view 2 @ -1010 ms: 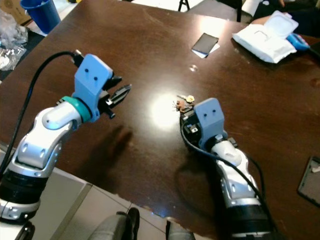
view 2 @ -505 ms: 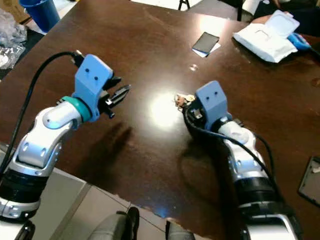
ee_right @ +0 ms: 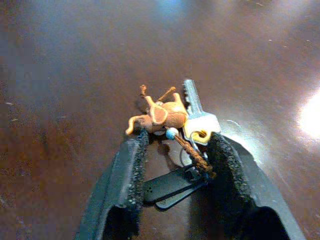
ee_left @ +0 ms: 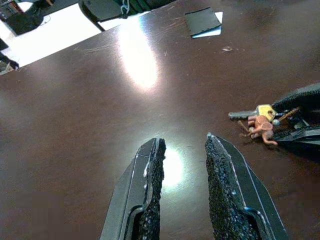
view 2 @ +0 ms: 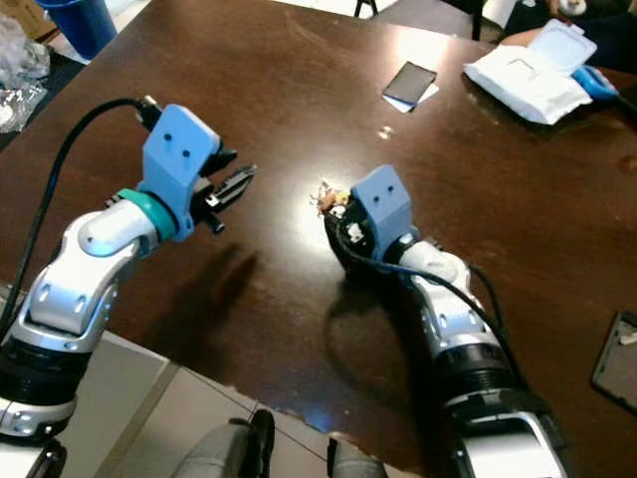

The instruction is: Hang keys on a hook

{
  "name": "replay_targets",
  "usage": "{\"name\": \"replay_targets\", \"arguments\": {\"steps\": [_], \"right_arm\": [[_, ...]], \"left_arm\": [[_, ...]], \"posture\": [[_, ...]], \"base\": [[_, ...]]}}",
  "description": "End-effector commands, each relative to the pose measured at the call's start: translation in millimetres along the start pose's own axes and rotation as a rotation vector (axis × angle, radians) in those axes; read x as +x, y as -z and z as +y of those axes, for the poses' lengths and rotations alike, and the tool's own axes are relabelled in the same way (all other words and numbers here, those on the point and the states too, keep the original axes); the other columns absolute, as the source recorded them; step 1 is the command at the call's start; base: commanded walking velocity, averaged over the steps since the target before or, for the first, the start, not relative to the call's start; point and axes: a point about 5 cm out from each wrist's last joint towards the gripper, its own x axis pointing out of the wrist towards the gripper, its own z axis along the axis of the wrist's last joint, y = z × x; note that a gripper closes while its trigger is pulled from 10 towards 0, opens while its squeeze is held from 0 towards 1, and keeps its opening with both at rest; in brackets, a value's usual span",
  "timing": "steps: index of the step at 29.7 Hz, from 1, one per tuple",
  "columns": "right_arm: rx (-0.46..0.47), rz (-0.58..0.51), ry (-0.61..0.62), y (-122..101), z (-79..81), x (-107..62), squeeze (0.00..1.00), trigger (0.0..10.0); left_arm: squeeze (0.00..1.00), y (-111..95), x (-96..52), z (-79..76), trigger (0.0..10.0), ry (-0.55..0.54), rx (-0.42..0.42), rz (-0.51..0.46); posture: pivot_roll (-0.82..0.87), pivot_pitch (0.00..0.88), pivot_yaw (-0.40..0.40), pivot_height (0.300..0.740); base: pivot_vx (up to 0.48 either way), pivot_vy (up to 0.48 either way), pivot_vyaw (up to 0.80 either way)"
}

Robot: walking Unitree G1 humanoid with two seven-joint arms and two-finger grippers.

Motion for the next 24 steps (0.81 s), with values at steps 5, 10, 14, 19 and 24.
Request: {"name": "replay_targets", "arguments": {"steps": [5,10,14,19,24], "right_arm": [[0.096,0.076,-0.058,32.4,19.2,-15.6,0.00,0.0],[0.126,0.029,-0.052,27.5,20.6,-24.3,0.00,0.0],[0.144,-0.012,-0.041,20.2,18.7,-25.6,0.00,0.0],[0.163,-0.065,-0.035,8.8,18.4,-26.1,0.00,0.0],[0.194,-0.141,-0.007,-7.6,16.0,-27.3,0.00,0.0]], "left_arm": [[0.00,3.5,-1.8,0.7,10.0,-0.002,-0.001,0.016],[0.00,3.3,-1.0,-0.1,10.0,0.000,-0.004,0.015],[0.00,3.2,-1.5,-0.7,10.0,0.000,-0.006,0.016],[0.00,3.8,-2.2,-1.0,10.0,0.000,-0.008,0.017],[0.00,4.3,-2.7,-0.8,10.0,-0.002,-0.007,0.019]], "posture": [[0.05,0.285,0.165,0.740],[0.04,0.286,0.164,0.740],[0.04,0.287,0.164,0.740],[0.04,0.287,0.162,0.740],[0.05,0.287,0.162,0.740]], "base": [[0.000,0.000,0.00],[0.000,0.000,0.00],[0.000,0.000,0.00],[0.000,0.000,0.00],[0.000,0.000,0.00]]}}
